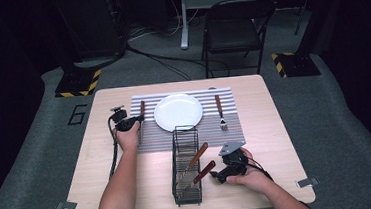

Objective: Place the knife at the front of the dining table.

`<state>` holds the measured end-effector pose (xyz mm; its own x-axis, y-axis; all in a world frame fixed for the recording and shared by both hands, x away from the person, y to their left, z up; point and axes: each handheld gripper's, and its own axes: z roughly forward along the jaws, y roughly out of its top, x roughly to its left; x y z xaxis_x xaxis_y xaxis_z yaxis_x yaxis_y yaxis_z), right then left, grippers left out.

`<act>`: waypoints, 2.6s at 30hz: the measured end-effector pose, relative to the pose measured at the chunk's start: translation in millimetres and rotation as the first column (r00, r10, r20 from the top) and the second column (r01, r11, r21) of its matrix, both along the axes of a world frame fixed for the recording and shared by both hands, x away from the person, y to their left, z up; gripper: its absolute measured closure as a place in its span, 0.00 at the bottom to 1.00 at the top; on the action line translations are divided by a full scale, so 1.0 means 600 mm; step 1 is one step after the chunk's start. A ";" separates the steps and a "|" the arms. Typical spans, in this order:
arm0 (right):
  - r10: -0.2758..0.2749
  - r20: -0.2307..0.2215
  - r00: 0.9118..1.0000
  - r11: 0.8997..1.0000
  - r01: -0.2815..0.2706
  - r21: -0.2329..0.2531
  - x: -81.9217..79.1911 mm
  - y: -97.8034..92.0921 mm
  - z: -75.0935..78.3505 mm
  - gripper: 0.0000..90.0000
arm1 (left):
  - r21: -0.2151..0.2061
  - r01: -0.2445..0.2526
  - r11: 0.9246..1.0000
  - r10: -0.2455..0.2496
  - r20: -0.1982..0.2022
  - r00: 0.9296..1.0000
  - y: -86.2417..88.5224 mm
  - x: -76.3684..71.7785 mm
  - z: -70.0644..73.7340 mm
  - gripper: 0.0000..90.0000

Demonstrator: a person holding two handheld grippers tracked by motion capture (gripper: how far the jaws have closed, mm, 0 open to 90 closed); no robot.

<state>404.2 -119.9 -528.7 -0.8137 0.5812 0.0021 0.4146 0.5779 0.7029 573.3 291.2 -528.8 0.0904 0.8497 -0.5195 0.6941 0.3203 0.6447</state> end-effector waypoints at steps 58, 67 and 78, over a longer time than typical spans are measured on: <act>0.009 -0.002 1.000 1.000 -0.009 -0.001 -0.002 0.000 0.000 0.00 | 0.174 0.249 0.953 -0.268 0.095 0.959 -0.035 -0.158 0.088 0.62; 0.014 0.007 1.000 1.000 -0.014 0.000 0.001 0.001 0.000 0.00 | 0.215 0.302 0.929 -0.331 0.120 0.936 -0.040 -0.189 0.104 0.58; 0.017 0.013 1.000 1.000 -0.017 0.000 0.001 0.001 -0.001 0.00 | 0.243 0.383 0.891 -0.420 0.120 0.900 -0.052 -0.224 0.116 0.55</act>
